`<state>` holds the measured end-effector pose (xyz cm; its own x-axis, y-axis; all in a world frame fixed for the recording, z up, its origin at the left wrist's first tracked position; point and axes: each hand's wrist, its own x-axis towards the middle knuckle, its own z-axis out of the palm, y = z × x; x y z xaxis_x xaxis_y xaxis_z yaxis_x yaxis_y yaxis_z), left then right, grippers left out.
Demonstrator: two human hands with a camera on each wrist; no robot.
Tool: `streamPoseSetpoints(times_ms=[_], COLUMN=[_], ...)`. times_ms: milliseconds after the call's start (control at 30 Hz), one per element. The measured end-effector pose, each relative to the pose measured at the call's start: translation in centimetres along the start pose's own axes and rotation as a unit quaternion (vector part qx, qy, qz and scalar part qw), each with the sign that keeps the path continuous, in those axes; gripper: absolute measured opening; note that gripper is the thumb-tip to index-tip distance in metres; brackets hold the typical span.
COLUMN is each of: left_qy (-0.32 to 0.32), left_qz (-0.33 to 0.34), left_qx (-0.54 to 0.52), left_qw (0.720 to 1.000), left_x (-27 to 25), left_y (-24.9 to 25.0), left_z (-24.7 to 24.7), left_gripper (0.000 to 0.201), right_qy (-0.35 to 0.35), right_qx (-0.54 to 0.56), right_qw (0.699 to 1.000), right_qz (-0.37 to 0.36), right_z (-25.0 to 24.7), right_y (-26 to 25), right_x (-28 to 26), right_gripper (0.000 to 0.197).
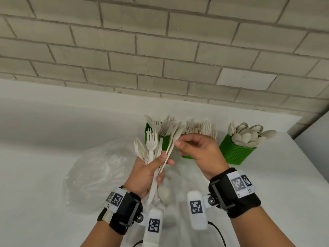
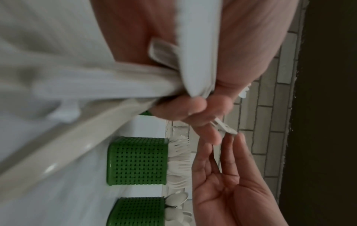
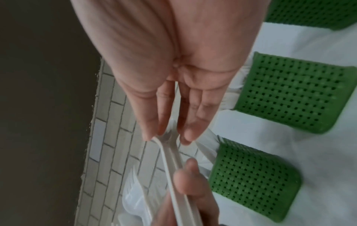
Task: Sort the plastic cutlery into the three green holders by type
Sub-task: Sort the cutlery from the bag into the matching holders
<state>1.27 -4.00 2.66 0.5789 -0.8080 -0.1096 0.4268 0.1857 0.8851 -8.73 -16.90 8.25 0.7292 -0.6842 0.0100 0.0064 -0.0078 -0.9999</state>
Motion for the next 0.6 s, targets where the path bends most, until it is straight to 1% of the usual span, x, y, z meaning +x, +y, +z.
streamPoseSetpoints(times_ms=[33, 100, 200, 233, 267, 300, 333, 400, 467, 533, 600], left_qy=[-0.003, -0.013, -0.033, -0.041, -0.049, -0.057, -0.064, -0.08, -0.091, -0.092, -0.099], left_qz=[0.001, 0.004, -0.004, -0.01, -0.017, -0.024, -0.029, -0.033, -0.032, -0.031, -0.03], left_qx=[0.004, 0.012, 0.024, 0.024, 0.023, 0.023, 0.026, 0.038, 0.047, 0.057, 0.067], left_qw=[1.0, 1.0, 0.999, 0.999, 0.998, 0.998, 0.997, 0.996, 0.994, 0.994, 0.992], left_x=[0.0, 0.0, 0.0, 0.0, -0.1, -0.1, -0.1, -0.2, -0.2, 0.0, 0.1], left_y=[-0.1, -0.3, -0.6, -0.7, -0.7, -0.8, -0.8, -1.0, -1.1, -1.3, -1.4], left_z=[0.1, 0.6, 1.2, 1.4, 1.5, 1.5, 1.7, 2.2, 3.0, 3.7, 4.2], left_gripper=[0.027, 0.031, 0.03, 0.027, 0.025, 0.024, 0.025, 0.033, 0.036, 0.033, 0.032], right_qy=[0.007, 0.042, 0.081, 0.084, 0.085, 0.092, 0.106, 0.139, 0.143, 0.132, 0.13], right_qx=[0.012, 0.023, 0.02, 0.005, -0.012, -0.026, -0.034, -0.031, -0.034, -0.116, -0.204], right_qw=[1.0, 0.999, 0.996, 0.996, 0.996, 0.995, 0.992, 0.986, 0.984, 0.973, 0.951], right_qz=[0.001, -0.002, -0.005, -0.013, -0.026, -0.041, -0.057, -0.082, -0.105, -0.152, -0.191], right_z=[-0.3, -0.6, -1.1, -1.4, -1.8, -2.3, -2.9, -3.9, -4.6, -4.9, -5.5], right_y=[0.1, 0.1, 0.1, 0.1, 0.0, 0.0, 0.0, -0.2, -0.4, -0.5, -0.4], right_x=[-0.2, -0.4, -0.6, -0.6, -0.7, -0.7, -0.6, -0.7, -1.1, -1.6, -2.0], right_gripper=[0.007, 0.014, 0.044, 0.051, 0.053, 0.049, 0.042, 0.027, 0.027, 0.034, 0.034])
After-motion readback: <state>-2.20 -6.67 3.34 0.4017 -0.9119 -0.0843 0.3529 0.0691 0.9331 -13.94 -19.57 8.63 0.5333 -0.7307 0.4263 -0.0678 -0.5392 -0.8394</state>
